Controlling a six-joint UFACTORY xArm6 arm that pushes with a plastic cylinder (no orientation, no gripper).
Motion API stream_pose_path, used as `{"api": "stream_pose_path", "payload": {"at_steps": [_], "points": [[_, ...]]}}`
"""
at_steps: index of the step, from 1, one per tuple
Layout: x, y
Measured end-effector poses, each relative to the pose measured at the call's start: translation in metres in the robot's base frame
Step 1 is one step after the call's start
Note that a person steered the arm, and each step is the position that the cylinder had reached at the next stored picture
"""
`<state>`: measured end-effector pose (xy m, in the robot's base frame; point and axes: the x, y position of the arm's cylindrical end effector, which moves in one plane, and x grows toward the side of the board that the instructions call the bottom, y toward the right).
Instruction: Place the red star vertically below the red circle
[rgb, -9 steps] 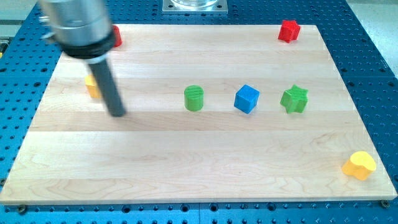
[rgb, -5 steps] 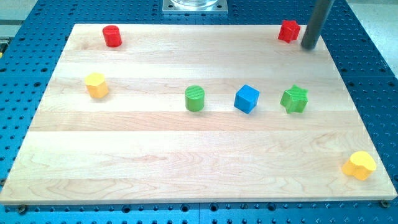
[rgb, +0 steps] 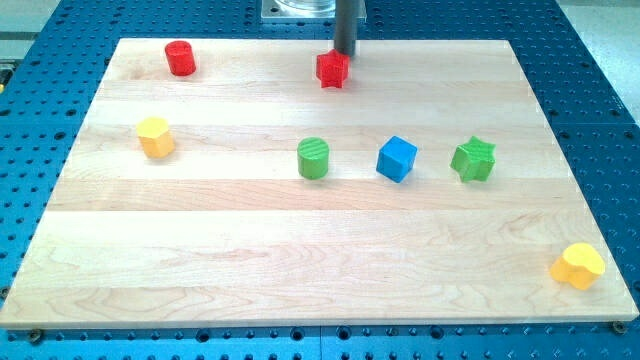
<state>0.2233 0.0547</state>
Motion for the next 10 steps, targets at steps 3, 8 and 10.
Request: {"api": "stream_pose_path", "payload": {"at_steps": [3, 8, 10], "points": [[0.04, -0.017], [0.113, -0.115], [0.155, -0.2]]}}
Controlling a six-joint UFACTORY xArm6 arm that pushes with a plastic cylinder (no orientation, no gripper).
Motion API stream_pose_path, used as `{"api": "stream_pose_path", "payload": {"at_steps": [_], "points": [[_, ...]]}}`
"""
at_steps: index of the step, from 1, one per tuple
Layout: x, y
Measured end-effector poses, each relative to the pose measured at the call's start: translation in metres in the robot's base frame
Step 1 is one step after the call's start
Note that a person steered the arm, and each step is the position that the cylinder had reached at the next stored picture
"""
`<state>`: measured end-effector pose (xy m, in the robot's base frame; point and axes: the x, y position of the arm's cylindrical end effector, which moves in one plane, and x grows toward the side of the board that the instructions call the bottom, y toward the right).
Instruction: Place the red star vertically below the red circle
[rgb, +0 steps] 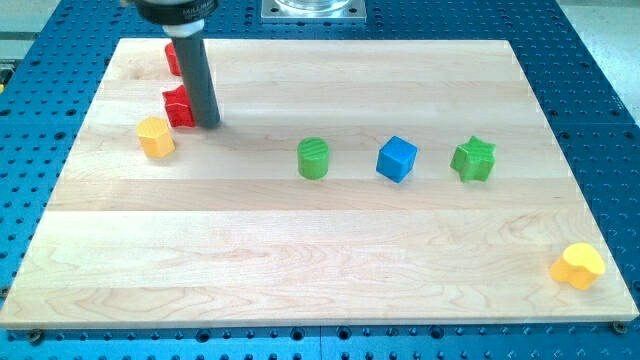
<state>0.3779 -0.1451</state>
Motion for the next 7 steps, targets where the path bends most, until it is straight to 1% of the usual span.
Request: {"api": "stream_pose_path", "payload": {"at_steps": [1, 4, 5, 6, 7], "points": [[0.008, -0.044], [-0.009, -0.033], [0.038, -0.038], [0.116, -0.105], [0.106, -0.158]]}}
